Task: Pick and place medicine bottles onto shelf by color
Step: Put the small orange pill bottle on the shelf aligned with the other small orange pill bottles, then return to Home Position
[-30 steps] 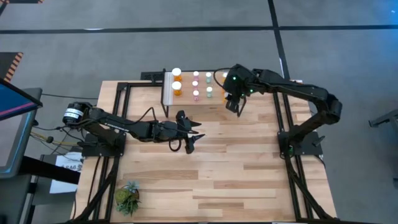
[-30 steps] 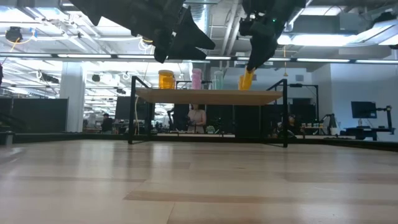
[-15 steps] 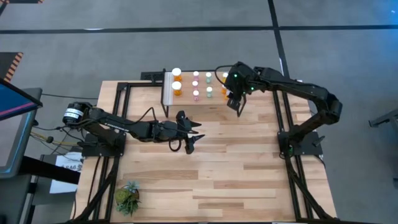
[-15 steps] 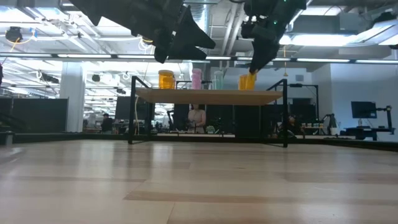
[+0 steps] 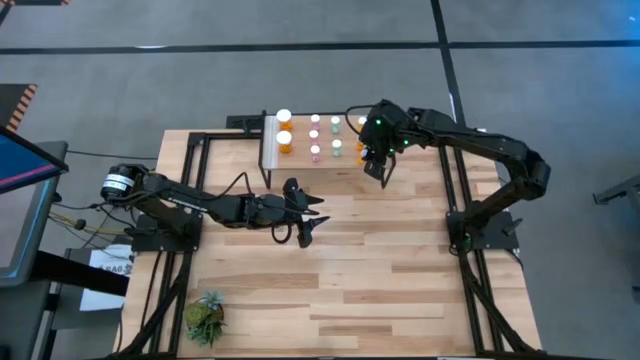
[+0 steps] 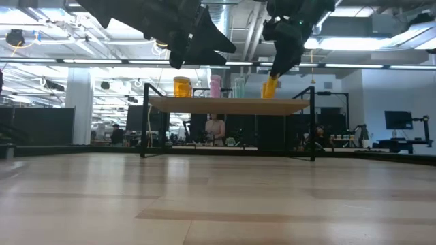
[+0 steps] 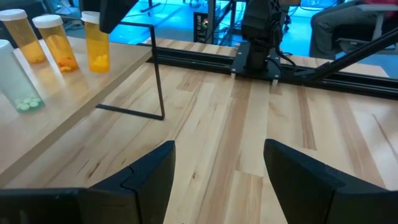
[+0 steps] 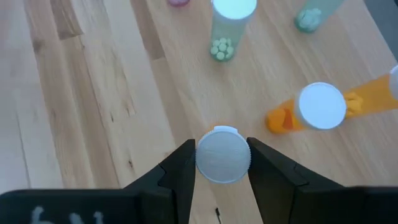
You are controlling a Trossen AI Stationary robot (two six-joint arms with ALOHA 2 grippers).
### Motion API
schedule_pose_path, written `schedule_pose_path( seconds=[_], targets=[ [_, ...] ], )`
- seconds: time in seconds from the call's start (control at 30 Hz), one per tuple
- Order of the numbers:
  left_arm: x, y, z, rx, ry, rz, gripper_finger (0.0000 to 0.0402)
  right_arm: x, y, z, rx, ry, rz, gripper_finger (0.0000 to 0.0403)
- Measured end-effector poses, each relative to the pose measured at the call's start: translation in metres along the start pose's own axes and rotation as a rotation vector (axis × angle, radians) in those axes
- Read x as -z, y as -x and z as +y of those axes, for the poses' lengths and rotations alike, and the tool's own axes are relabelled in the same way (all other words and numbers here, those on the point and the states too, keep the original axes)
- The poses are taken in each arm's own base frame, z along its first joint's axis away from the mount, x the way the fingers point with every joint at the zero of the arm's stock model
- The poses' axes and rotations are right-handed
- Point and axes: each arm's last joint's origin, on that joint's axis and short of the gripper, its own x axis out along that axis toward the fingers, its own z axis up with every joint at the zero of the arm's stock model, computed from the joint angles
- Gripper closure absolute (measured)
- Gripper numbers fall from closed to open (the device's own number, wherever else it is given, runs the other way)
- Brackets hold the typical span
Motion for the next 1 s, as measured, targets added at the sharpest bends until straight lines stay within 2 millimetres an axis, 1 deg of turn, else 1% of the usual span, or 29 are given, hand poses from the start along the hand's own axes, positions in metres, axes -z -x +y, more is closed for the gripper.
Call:
schedule_pose_path(
  seconds=[0.3,0.67,1.0],
  targets=[
    [0.0000,0.0000,-0.0003,0.011,0.007,0.002,0.0168,0.0008,0.0001,-0.0013,0.003,-0.002,0.006,0.0238],
    [0.0001,0.0000,-0.0008,0.026,0.015,0.004,0.0168,-0.0002,0.0000,-0.0015,0.005,0.001,-0.005,0.0219],
    [0.0001,0.0000,-0.0007,0.025,0.015,0.004,0.0168,-0.0002,0.0017,-0.0023,0.008,0.005,-0.001,0.0216]
  ],
)
